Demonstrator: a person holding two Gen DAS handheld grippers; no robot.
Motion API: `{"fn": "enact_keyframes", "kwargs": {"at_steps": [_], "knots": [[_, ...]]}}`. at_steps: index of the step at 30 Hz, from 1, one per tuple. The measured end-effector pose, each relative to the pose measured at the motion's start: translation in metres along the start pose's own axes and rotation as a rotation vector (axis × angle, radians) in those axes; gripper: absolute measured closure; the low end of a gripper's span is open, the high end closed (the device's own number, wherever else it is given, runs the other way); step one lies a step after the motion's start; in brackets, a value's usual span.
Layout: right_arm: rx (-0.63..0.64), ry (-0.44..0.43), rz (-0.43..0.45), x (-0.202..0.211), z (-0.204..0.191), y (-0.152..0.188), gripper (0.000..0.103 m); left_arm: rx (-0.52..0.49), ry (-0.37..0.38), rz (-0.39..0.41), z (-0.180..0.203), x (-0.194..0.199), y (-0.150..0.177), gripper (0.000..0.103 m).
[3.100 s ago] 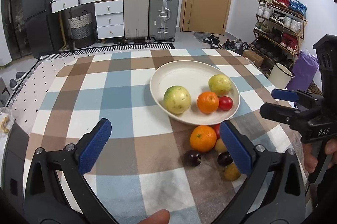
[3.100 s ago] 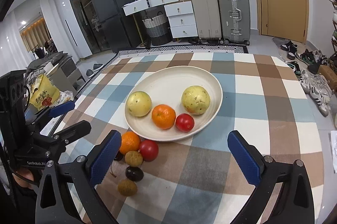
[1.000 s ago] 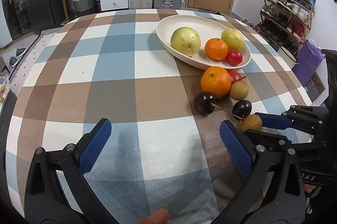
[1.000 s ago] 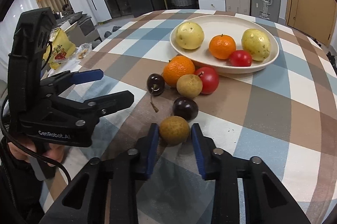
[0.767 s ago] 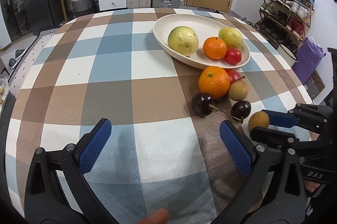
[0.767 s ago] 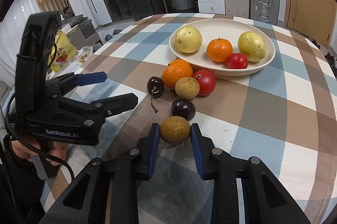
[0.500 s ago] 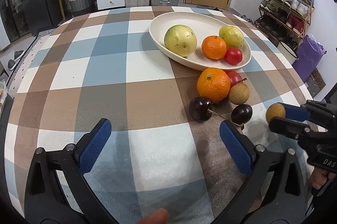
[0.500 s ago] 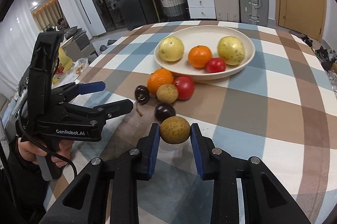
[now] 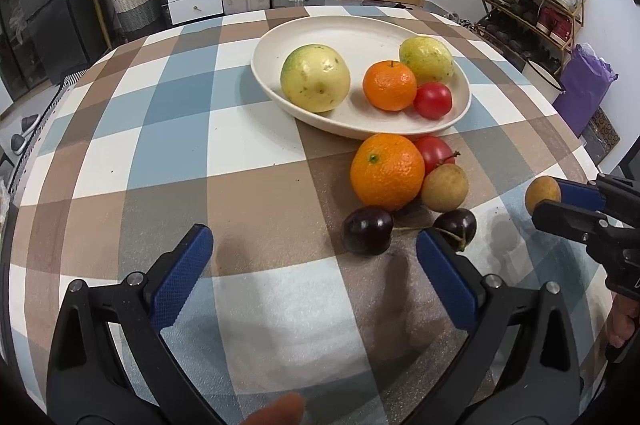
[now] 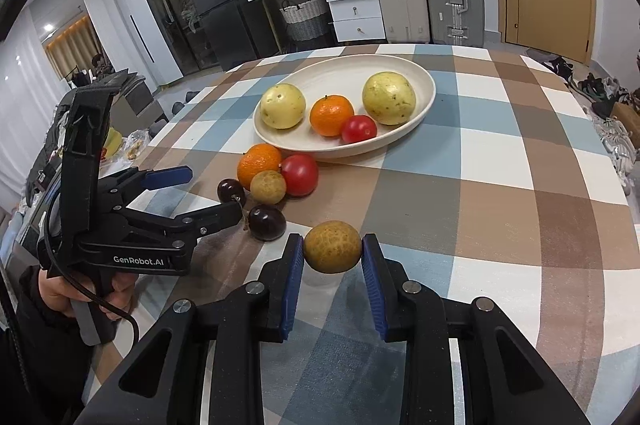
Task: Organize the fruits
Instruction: 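Grasp the dark plum with the left gripper while the right gripper carries the brown fruit toward the plate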
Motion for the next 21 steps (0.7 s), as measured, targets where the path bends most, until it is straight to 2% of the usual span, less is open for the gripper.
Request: {"fn": "enact_keyframes", "kwargs": {"at_steps": [5,7,12,13,16,21], "knots": [[-0.009,0.002,0.004,0.001,0.002,0.001,0.073,-0.038,0.049,-0.015,0.008,-0.003,-0.001,0.028],[-0.01,0.002,0.006,0.002,0.002,0.001,0.073,-0.054,0.06,-0.007,0.011,-0.002,0.0,0.034],[-0.007,0.007,0.003,-0.001,0.002,0.002,0.073,-0.066,0.116,0.007,0.016,0.002,0.001,0.067],[-0.006,0.008,0.003,-0.001,0.002,0.002,0.073,-0.068,0.125,0.011,0.016,0.003,0.002,0.077],[-0.008,0.01,0.004,0.0,0.002,0.002,0.073,-0.069,0.163,0.008,0.017,0.006,0.004,0.078],[-0.003,0.015,0.005,0.0,0.0,0.002,0.073,-0.067,0.159,0.034,0.016,0.014,0.006,0.078]]}}
Point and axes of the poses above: each gripper's, at about its wrist camera, not at the fingertips, and x roughly against the way its jaws point, z to its right, y to its underside, the point moved 2 cm from there along -x, roughly the way its jaws point, and after that the axes turned 1 degree about x, right-handed, at the moved point
